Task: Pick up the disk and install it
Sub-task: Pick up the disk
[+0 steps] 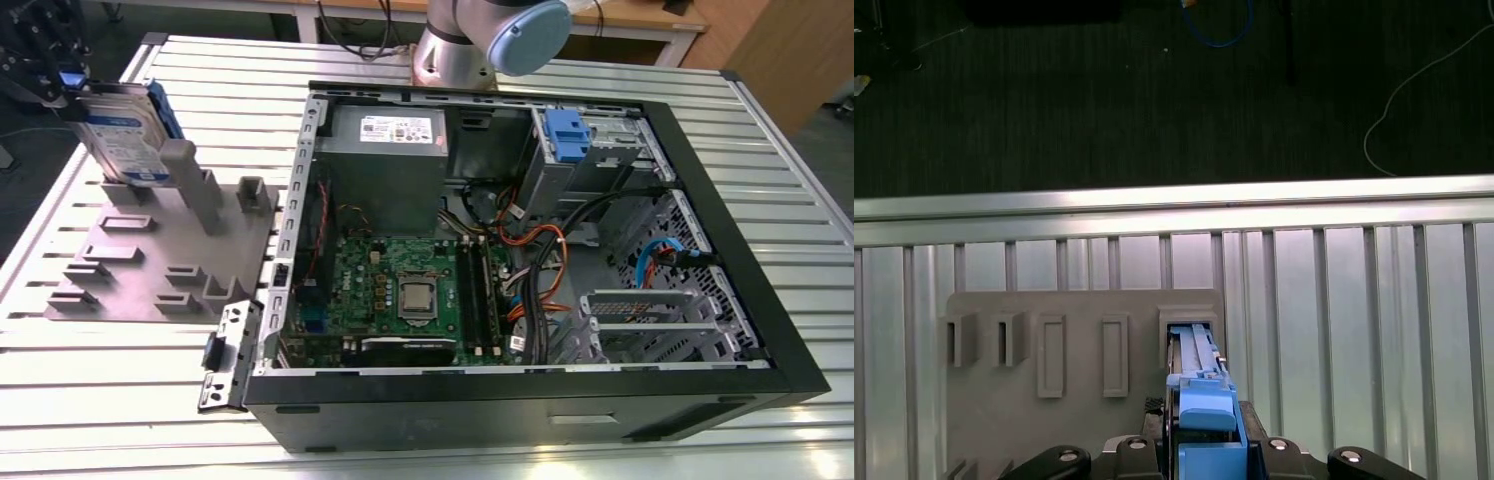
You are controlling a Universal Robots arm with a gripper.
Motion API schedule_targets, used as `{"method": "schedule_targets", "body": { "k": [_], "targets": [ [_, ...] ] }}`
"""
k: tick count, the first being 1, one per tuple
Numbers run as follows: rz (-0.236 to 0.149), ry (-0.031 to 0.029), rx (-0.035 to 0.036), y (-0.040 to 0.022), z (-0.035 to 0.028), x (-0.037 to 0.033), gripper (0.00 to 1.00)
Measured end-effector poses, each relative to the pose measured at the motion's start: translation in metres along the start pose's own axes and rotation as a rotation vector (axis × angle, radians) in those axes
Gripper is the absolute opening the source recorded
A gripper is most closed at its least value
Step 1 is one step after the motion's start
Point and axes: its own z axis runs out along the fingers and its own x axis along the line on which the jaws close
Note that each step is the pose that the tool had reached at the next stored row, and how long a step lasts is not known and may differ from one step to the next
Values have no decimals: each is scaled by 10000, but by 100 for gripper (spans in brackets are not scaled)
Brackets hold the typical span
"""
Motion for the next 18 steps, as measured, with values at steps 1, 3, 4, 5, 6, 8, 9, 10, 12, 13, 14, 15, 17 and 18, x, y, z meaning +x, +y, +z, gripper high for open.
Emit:
{"method": "schedule_targets", "body": {
  "k": [1, 3, 4, 5, 6, 8, 9, 10, 12, 13, 14, 15, 17, 18],
  "targets": [
    [0, 0, 0, 0, -2, 0, 37],
    [0, 0, 1, 0, -9, 0, 37],
    [0, 0, 1, 0, -12, 0, 37],
    [0, -1, 1, 0, -14, 0, 37],
    [-1, 0, 0, 0, -17, 0, 37],
    [-1, 0, 0, 0, -22, 0, 37],
    [0, 0, 0, 0, -24, 0, 37],
    [0, -1, 1, 0, -26, 0, 37],
    [0, 0, 0, 0, -32, 0, 37],
    [0, 0, 0, 0, -34, -1, 37],
    [0, 0, 0, 0, -36, -1, 37],
    [0, 0, 0, 0, -38, -1, 37],
    [0, 0, 0, 0, -41, -1, 37],
    [0, 0, 0, 1, -43, -1, 37]
  ]
}}
